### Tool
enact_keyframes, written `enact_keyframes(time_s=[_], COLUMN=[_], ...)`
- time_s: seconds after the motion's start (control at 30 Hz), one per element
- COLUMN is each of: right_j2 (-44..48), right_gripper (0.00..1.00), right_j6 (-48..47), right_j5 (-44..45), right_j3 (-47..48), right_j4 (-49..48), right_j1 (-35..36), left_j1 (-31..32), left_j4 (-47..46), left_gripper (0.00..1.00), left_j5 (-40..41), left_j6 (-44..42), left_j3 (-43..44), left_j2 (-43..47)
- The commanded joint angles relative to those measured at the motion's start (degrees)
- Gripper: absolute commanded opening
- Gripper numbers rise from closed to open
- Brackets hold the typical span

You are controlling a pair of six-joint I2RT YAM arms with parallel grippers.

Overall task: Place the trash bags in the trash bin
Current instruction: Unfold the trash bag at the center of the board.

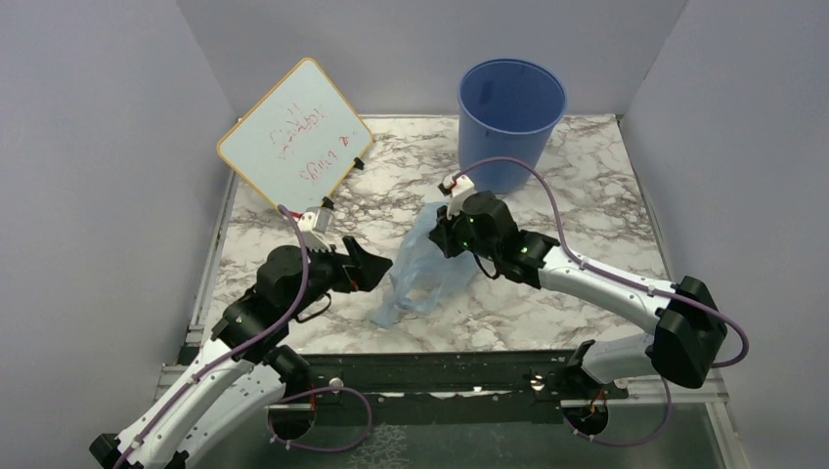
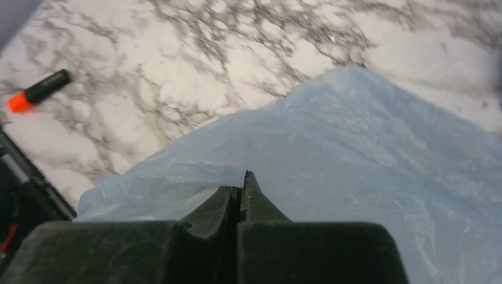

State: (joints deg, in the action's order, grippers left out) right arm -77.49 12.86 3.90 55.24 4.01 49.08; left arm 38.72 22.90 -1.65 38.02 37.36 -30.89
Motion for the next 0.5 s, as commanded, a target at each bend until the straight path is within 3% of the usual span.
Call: enact_keyframes(time_s=[0.0,0.1,0.2,0.33,0.47], right_j2=[1.2,2.7,4.5,4.5,3.6], right_gripper=[0.01,0.01,0.01,0.01,0.01], right_j6=[-7.5,-7.8,-6.4,-1.8,3.4], right_j5=[-10.1,-13.6,-14.8,-12.9,-5.0], right_j3=[8.6,11.4,12.7,12.6,11.2], right_j4=[8.2,6.7,4.8,4.8,7.4], right_j1=[-1.0,-2.7,-3.2,-3.3,-3.3], left_j1=[-0.1,-0.1,-0.1,-0.1,-0.1], left_j4=[-0.9,-1.2,3.2,4.4,4.1], left_gripper=[0.94,0.95,0.88,0.62,0.44], left_j5=[-7.6,-14.9,-19.9,-23.4,-18.0], left_j6=[-10.3,-17.4,-20.8,-17.2,-15.2], left_j3=[4.3,11.3,22.1,23.7,18.5], left_j2=[-7.9,-13.7,-20.7,-23.4,-17.9])
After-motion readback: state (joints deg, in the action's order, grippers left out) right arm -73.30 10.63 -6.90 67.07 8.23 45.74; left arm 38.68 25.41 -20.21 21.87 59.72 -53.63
